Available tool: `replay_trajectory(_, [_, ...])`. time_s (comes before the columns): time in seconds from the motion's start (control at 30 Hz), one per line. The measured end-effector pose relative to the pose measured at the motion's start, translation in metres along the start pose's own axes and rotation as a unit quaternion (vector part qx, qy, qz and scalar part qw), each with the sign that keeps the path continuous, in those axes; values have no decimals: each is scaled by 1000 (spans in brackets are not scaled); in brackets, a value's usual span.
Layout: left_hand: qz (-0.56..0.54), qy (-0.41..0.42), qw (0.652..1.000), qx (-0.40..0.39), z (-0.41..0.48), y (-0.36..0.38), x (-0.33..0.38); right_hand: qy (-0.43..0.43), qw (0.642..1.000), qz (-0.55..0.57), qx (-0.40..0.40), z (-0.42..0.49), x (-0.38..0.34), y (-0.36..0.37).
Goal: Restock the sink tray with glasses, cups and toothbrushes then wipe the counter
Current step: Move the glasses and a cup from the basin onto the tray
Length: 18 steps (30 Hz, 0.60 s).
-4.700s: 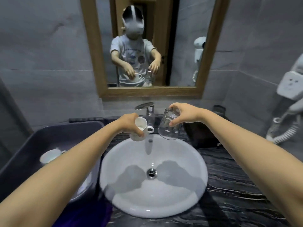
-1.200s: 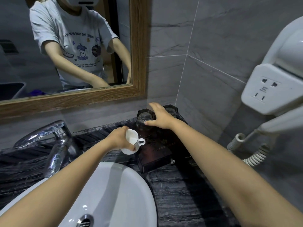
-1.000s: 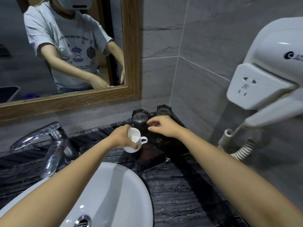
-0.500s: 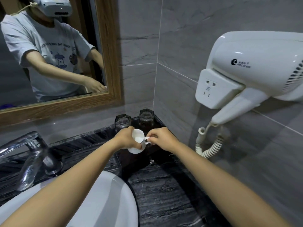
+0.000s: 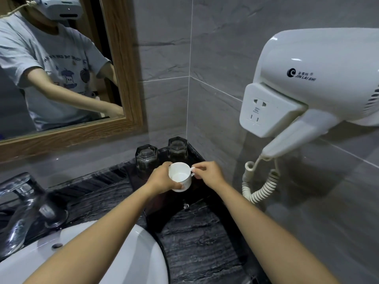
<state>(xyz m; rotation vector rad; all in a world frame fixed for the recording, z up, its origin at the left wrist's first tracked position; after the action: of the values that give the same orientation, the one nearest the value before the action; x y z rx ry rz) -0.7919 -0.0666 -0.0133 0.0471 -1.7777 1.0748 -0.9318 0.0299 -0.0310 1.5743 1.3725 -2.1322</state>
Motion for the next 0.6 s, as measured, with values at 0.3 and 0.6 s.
replay_trajectory(0.3, [-43,-27,998,42,27,31,-3,134,987,57,68,28,41,15])
replay_trajectory(0.6, [-66,-27,996,48,42,41,-2,152,984,35,82,42,48,12])
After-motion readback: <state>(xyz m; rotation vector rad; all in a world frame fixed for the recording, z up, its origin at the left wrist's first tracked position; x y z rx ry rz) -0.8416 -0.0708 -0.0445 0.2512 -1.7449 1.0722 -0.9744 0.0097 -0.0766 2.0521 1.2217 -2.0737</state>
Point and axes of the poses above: each hand's wrist, its own z-axis towards the middle knuckle, its own y-axis out of the palm, x = y × z, the point moved 5 cm from there along z, towards the middle knuckle, and after that the axes turned 9 degrees about -z, right-handed, at the moved point
